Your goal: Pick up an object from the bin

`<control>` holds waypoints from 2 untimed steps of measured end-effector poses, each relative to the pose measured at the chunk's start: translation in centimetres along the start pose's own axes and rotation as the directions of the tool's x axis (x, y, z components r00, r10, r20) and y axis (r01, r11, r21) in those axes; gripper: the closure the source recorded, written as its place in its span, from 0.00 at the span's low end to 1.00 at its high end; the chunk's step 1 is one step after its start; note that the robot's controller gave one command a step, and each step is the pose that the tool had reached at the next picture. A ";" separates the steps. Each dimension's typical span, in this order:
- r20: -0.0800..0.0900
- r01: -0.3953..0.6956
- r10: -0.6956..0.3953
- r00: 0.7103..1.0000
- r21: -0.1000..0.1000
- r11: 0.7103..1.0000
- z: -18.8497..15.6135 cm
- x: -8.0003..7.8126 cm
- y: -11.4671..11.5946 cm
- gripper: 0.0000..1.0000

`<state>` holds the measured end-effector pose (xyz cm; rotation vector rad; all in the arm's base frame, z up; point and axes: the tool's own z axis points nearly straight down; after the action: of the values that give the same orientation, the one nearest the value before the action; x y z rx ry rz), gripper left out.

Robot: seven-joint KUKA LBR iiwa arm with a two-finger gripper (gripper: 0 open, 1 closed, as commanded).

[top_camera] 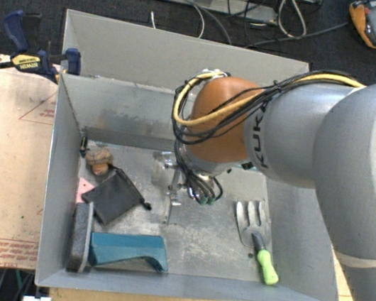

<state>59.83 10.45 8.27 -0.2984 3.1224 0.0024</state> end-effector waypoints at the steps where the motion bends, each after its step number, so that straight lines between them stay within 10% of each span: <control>1: 0.014 0.058 -0.058 0.998 0.002 0.998 0.5 -4.0 1.9 0.00; 2: -0.002 0.311 -0.311 0.950 -0.003 0.950 1.1 -5.3 4.0 0.00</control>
Offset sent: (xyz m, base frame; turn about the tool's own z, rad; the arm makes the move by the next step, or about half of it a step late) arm 0.0410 0.0529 -0.0127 -0.3267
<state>64.25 15.38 7.23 -0.7876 3.0384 0.0043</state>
